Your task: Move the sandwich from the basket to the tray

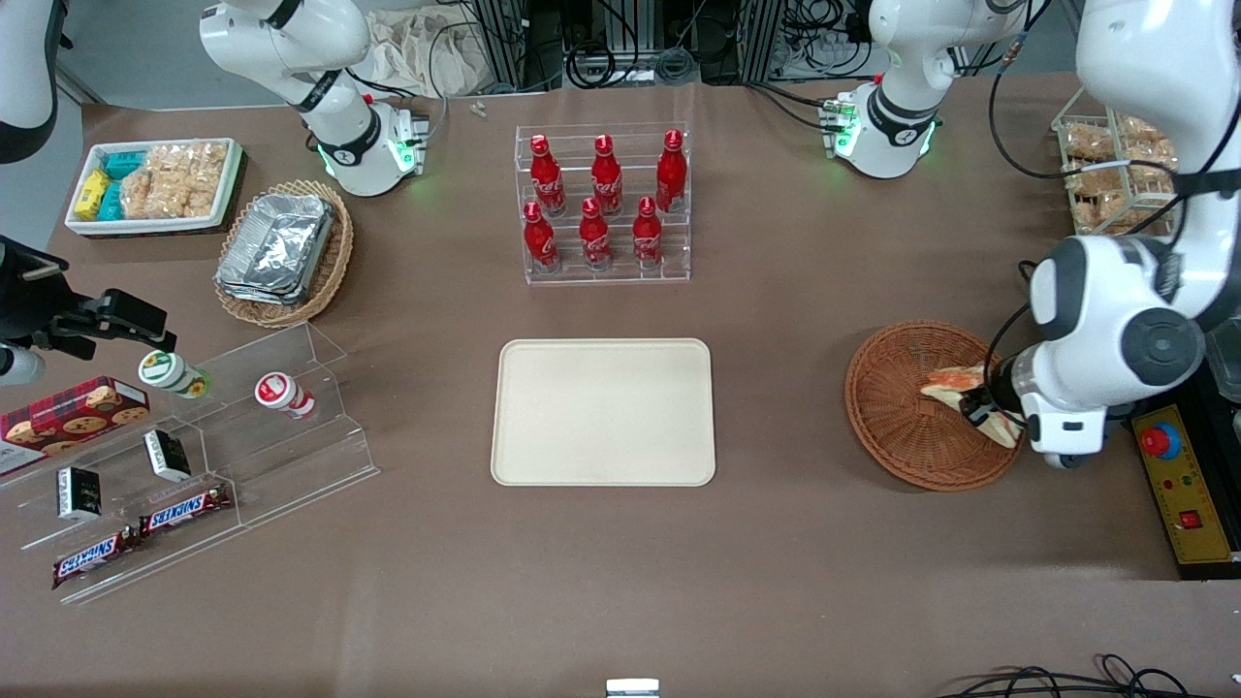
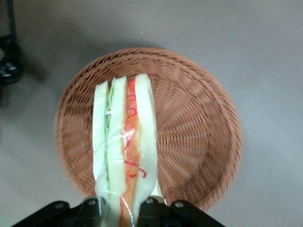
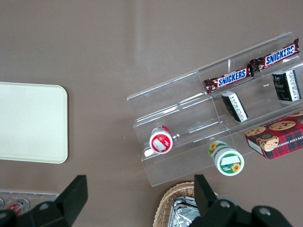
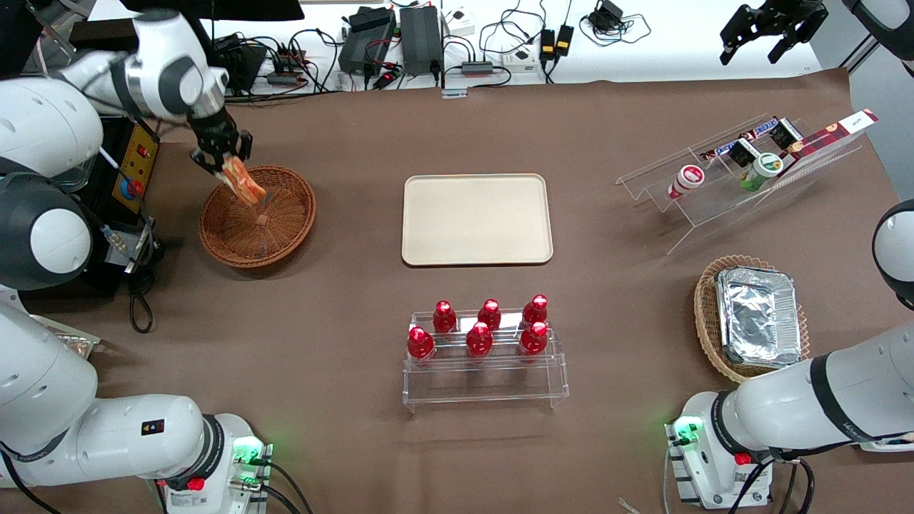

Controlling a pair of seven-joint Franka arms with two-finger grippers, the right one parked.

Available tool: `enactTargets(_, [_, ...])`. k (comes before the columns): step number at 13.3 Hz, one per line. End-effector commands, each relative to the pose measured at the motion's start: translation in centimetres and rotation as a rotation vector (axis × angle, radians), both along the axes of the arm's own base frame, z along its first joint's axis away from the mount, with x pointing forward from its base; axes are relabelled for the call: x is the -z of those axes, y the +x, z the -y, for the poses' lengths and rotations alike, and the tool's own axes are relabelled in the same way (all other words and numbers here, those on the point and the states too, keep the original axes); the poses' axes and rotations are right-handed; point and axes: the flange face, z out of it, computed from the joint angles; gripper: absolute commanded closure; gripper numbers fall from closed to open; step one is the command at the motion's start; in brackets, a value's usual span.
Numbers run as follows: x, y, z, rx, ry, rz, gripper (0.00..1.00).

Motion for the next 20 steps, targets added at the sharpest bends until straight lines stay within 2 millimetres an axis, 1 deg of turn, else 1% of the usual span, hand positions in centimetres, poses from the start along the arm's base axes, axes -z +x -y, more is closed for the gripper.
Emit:
enactTargets(1, [-8.9, 1.3, 2.6, 0.114, -0.021, -0.028, 1.00])
enactTargets(2, [-11.4, 1.4, 4.1, 0.142, -0.038, -0.014, 1.00])
enactTargets(3, [-13.4, 1.3, 6.3, 0.174, -0.076, 0.009, 1.00])
enactTargets(4, [-14.3, 0.9, 8.5, 0.247, -0.109, 0.016, 1.00])
enactTargets(5, [-14.5, 0.4, 11.0, 0.363, -0.135, 0.017, 1.00])
enactTargets(6, [-14.0, 0.1, 13.4, 0.431, -0.159, 0.014, 1.00])
enactTargets(7, [-13.1, -0.1, 15.4, 0.462, -0.183, 0.000, 1.00])
enactTargets(8, [-11.9, -0.4, 17.9, 0.510, -0.204, -0.006, 1.00])
enactTargets(10, [-8.0, -0.8, 24.0, 0.586, -0.240, 0.007, 1.00])
enactTargets(12, [-3.1, -2.1, 29.8, 0.628, -0.228, -0.026, 1.00])
enactTargets(13, [-1.1, -2.4, 31.7, 0.654, -0.191, -0.023, 1.00])
enactTargets(14, [1.3, -2.5, 33.0, 0.653, -0.185, -0.024, 1.00])
enactTargets(15, [3.2, -3.2, 35.5, 0.654, -0.192, -0.009, 1.00])
enactTargets(16, [5.4, -3.4, 37.1, 0.685, -0.190, 0.018, 1.00])
enactTargets(17, [8.6, -3.2, 37.9, 0.694, -0.186, 0.026, 1.00])
enactTargets(18, [11.5, -3.9, 39.4, 0.731, -0.177, 0.040, 1.00])
enactTargets(19, [13.2, -4.3, 40.1, 0.754, -0.167, 0.035, 1.00])
enactTargets(20, [14.6, -4.4, 40.0, 0.765, -0.157, 0.024, 1.00])
